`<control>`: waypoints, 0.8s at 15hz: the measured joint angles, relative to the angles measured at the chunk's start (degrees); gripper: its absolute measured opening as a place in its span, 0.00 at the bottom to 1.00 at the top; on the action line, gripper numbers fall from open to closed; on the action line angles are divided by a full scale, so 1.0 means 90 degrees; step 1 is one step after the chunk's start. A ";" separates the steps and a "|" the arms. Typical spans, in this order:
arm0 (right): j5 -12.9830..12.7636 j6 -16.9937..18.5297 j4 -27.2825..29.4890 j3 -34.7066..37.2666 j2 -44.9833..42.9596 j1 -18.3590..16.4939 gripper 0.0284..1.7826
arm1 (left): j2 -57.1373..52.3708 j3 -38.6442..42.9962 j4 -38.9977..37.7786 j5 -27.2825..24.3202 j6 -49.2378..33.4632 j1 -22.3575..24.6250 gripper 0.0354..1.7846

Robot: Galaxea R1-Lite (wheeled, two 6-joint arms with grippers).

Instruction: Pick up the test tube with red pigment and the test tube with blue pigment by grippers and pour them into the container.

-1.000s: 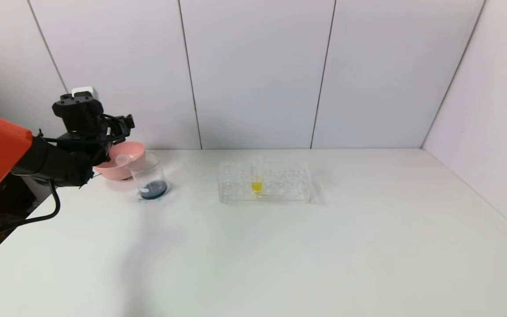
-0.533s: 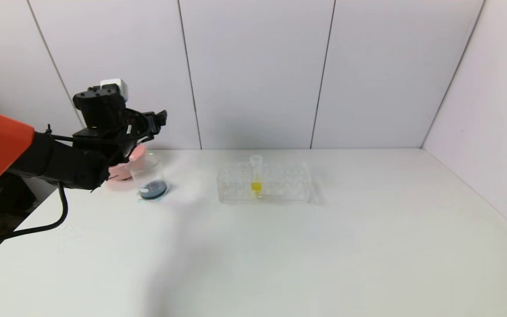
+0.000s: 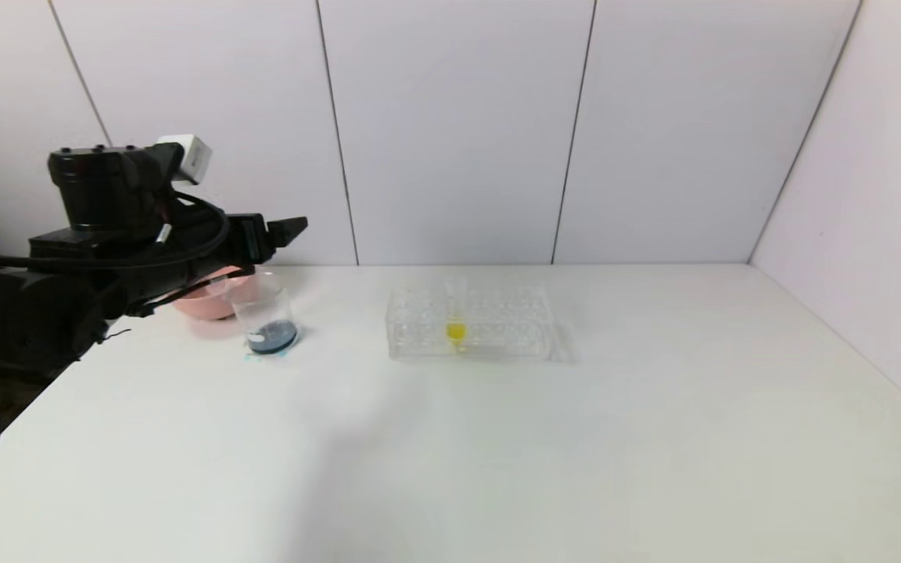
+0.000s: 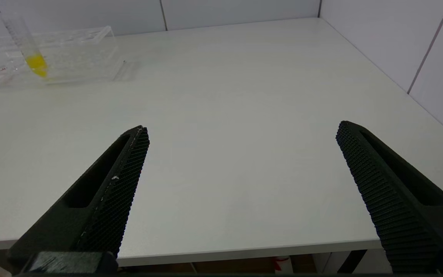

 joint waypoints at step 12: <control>-0.0003 -0.0003 0.0000 0.0000 0.0000 0.0000 1.00 | -0.4199 0.2357 0.0377 0.0484 0.0819 0.1006 0.99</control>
